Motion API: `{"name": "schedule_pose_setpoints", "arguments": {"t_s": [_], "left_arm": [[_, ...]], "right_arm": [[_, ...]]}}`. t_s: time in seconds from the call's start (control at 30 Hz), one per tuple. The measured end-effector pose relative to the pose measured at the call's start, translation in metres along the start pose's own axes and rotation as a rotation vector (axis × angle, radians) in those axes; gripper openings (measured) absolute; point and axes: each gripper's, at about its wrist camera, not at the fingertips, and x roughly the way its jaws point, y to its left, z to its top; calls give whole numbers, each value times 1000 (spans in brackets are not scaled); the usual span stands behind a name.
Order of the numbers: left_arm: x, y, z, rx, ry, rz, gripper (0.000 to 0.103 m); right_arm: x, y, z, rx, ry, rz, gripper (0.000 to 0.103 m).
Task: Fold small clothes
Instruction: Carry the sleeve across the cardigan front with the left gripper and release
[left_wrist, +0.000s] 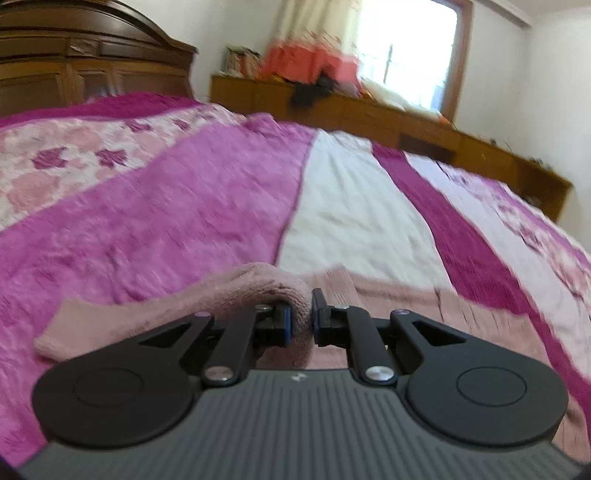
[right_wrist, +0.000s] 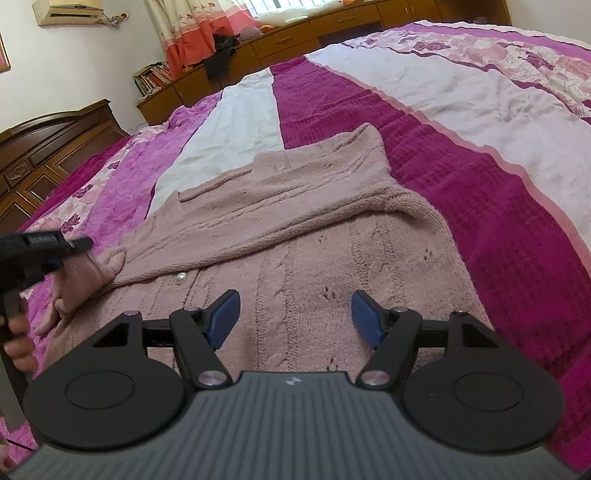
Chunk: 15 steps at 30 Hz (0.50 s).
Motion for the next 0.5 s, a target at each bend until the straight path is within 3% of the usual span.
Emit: {"name": "schedule_pose_setpoints", "arguments": {"t_s": [0.2, 0.3, 0.37, 0.5], "left_arm": [[15, -6, -19, 60, 144, -18, 15], [16, -8, -27, 88, 188, -20, 30], [15, -10, -29, 106, 198, -12, 50], [12, -14, -33, 128, 216, -17, 52]], "right_arm": [[2, -2, -1, 8, -1, 6, 74], [0, -3, -2, 14, -2, 11, 74], [0, -4, -2, 18, -2, 14, 74], [-2, -6, -2, 25, -3, 17, 74]]}}
